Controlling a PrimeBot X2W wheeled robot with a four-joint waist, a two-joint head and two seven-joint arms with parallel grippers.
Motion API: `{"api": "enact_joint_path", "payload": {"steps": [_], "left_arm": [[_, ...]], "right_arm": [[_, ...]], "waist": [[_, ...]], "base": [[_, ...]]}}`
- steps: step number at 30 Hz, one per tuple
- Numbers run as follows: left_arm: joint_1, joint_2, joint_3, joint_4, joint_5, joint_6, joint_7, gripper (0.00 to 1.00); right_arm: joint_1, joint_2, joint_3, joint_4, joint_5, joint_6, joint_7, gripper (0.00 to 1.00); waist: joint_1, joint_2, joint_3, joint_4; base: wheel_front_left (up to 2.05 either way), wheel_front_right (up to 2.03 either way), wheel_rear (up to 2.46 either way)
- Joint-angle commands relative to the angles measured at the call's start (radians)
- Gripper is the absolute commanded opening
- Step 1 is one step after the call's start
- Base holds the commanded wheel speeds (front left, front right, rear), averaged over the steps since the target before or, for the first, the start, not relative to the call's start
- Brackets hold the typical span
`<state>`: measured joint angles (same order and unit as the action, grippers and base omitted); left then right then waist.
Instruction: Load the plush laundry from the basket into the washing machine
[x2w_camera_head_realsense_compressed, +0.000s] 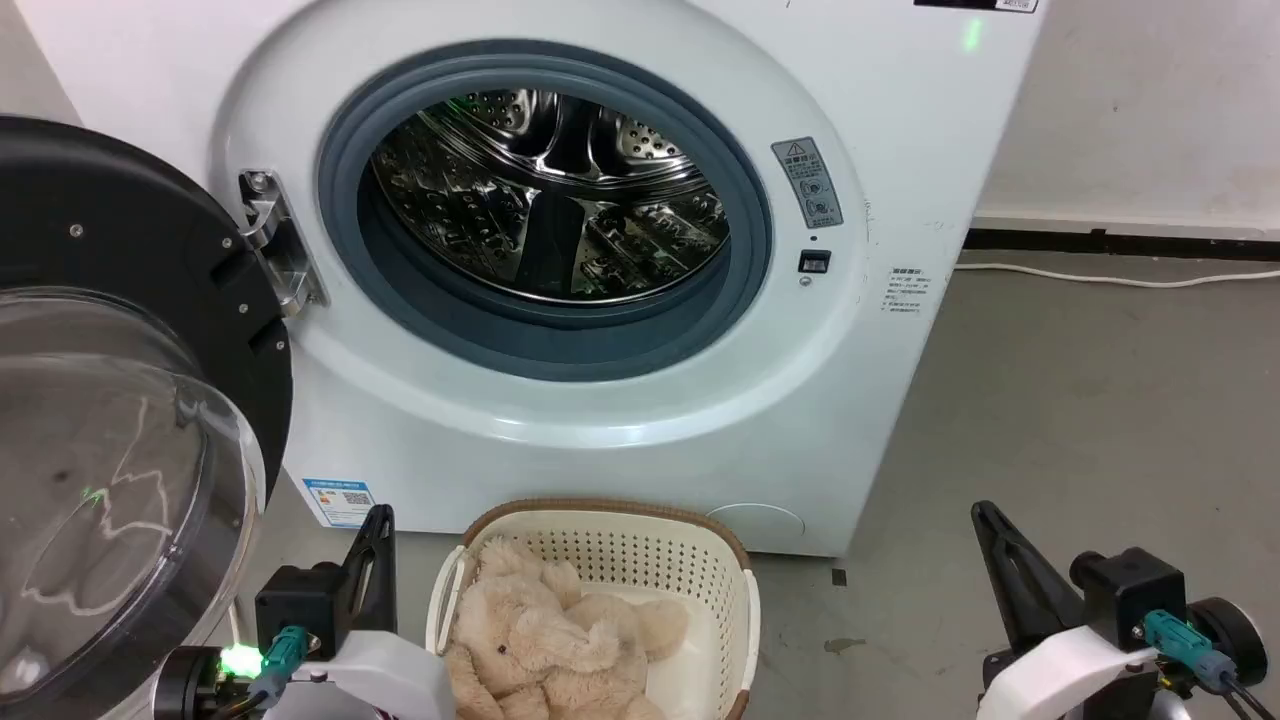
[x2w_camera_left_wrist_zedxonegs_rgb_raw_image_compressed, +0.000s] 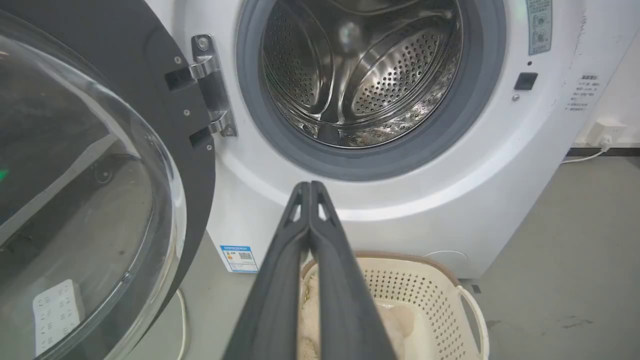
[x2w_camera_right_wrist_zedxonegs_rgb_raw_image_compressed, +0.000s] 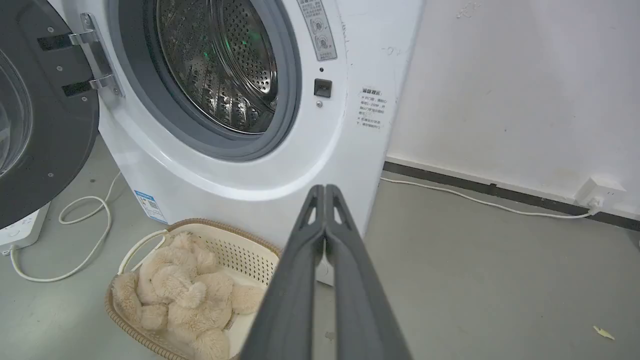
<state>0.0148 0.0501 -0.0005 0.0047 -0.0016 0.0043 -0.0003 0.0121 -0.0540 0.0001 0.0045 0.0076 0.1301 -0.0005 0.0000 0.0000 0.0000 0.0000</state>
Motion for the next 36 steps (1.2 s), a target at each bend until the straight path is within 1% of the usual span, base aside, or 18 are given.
{"api": "enact_joint_path", "payload": {"steps": [1, 31, 32, 36], "left_arm": [[-0.015, 0.0, 0.0, -0.005, 0.002, -0.004, 0.0, 0.0], [-0.015, 0.0, 0.0, -0.005, 0.002, -0.004, 0.0, 0.0], [0.0, 0.0, -0.001, 0.0, 0.0, 0.0, 0.0, 1.0], [0.001, 0.0, -0.001, 0.001, 0.0, 0.0, 0.0, 1.0]], "right_arm": [[-0.012, 0.004, 0.0, -0.005, -0.008, 0.001, 0.0, 0.0], [-0.012, 0.004, 0.0, -0.005, -0.008, 0.001, 0.0, 0.0], [0.0, 0.0, 0.0, 0.0, 0.0, 0.0, 0.0, 1.0], [0.0, 0.0, 0.0, 0.001, 0.001, 0.0, 0.0, 1.0]], "waist": [[0.0, 0.0, 0.0, 0.0], [0.0, 0.0, 0.0, 0.0], [0.0, 0.0, 0.0, 0.0], [0.0, 0.0, 0.0, 0.0]], "base": [[0.0, 0.0, 0.0], [0.0, 0.0, 0.0], [0.0, 0.0, 0.0], [0.0, 0.0, 0.0]]}}
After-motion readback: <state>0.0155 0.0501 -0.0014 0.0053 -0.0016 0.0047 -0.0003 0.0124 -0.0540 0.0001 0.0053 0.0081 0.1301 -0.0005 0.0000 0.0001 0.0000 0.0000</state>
